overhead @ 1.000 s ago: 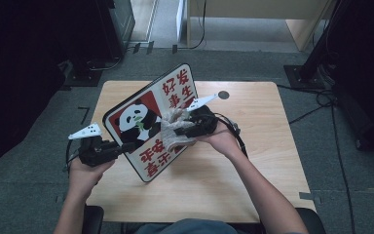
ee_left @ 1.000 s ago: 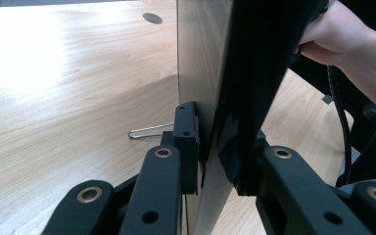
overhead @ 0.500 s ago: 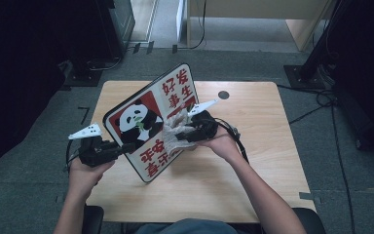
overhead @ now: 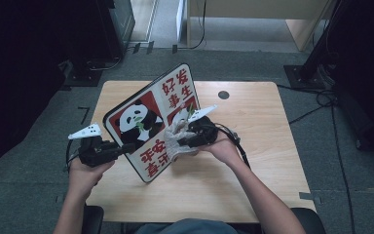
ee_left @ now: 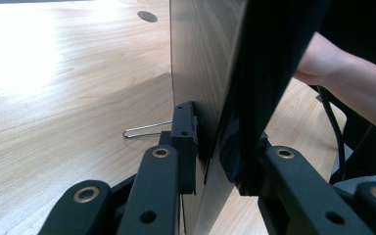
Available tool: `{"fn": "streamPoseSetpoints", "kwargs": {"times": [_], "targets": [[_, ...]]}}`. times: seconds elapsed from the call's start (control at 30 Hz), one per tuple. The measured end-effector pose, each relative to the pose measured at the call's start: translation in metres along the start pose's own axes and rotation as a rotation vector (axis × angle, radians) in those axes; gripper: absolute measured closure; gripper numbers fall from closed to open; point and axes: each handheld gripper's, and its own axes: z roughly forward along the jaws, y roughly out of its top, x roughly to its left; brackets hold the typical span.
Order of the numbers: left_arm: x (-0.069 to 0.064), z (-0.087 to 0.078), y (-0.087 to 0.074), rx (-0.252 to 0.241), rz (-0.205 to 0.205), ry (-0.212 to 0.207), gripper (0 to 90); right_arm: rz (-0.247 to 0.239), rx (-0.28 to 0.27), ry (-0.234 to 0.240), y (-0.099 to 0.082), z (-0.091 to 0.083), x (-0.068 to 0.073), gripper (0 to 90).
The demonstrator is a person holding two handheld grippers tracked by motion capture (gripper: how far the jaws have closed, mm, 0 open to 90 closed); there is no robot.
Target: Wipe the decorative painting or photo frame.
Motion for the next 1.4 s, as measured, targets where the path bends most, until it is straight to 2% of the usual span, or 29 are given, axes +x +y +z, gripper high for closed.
{"fn": "streamPoseSetpoints", "kwargs": {"times": [0.27, 0.8, 0.93, 1.13, 1.4], "targets": [[0.0, 0.0, 0.0, 0.001, -0.001, 0.0, 76.0, 0.007, 0.016, -0.001, -0.01, 0.006, -0.001, 55.7], [0.0, 0.0, 0.0, 0.0, -0.003, -0.007, 75.8, 0.025, 0.082, -0.008, -0.031, 0.022, -0.002, 55.8], [0.0, 0.0, 0.0, 0.002, -0.001, -0.007, 75.6, 0.016, 0.101, -0.016, -0.035, 0.026, -0.003, 55.8], [0.0, 0.0, 0.0, 0.002, -0.002, -0.007, 75.5, 0.039, 0.082, -0.008, -0.043, 0.027, -0.005, 55.8], [0.0, 0.0, 0.0, 0.001, 0.004, -0.002, 75.4, 0.062, 0.084, 0.003, -0.042, 0.026, -0.006, 56.2]]}}
